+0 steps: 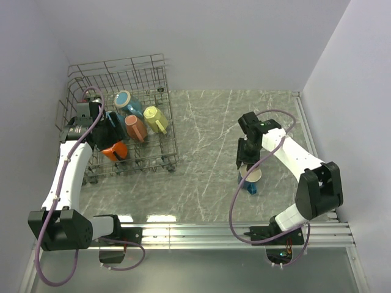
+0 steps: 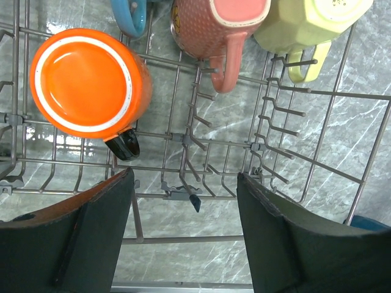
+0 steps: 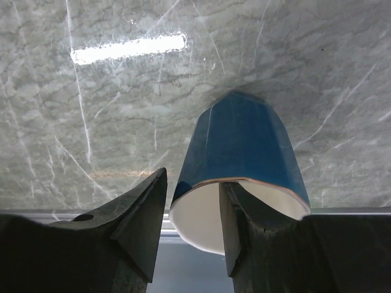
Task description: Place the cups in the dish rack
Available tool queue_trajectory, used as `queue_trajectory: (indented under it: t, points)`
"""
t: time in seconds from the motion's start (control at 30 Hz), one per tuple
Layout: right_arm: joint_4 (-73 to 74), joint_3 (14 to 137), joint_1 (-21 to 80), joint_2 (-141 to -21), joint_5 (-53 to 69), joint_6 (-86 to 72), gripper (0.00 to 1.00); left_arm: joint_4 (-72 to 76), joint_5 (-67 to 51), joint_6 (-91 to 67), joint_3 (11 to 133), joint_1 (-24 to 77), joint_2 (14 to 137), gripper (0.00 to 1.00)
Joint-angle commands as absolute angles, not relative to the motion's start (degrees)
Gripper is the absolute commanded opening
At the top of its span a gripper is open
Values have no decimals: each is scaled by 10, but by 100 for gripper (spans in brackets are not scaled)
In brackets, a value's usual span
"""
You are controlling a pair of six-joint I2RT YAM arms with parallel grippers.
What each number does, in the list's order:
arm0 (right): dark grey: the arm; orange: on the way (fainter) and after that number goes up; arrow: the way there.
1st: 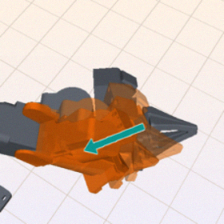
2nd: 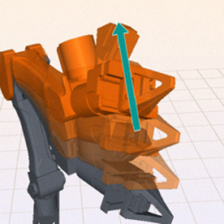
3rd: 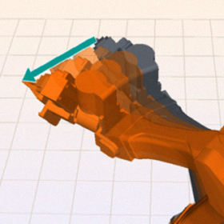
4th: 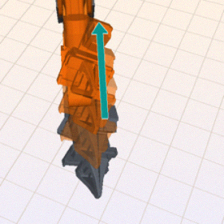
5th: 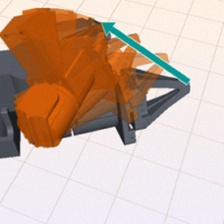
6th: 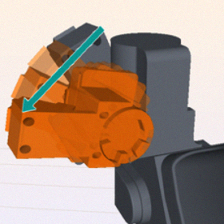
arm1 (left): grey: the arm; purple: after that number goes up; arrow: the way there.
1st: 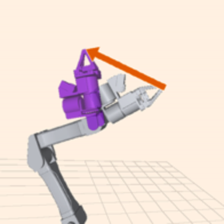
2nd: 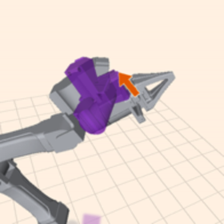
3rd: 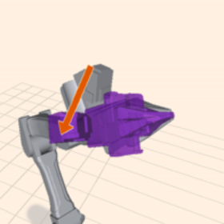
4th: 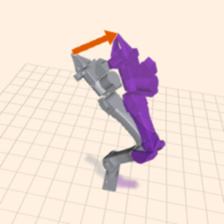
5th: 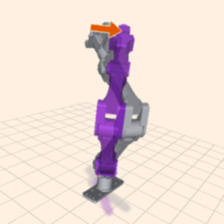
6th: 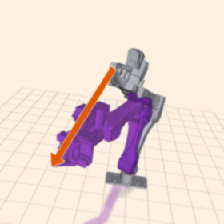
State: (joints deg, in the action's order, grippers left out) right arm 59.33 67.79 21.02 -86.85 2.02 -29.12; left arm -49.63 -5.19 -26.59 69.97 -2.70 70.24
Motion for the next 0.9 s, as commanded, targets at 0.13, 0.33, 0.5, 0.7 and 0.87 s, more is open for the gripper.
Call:
queue_trajectory:
  t: [0.13, 0.33, 0.5, 0.7, 0.87]
  points:
    - [566, 643, 220, -887, 18, -297, 42, -487, -69, -257, 713, -27, 713, 73]
    - [560, 619, 224, -882, 20, -299, 15, -482, -69, -258, 718, -26, 722, 73]
    - [570, 634, 225, -880, 11, -296, 0, -479, -70, -262, 714, -26, 718, 73]
    - [616, 777, 224, -895, 18, -295, 0, -476, -72, -266, 720, -27, 715, 73]
    - [687, 1028, 221, -959, 15, -306, 0, -468, -95, -273, 745, -26, 709, 73]
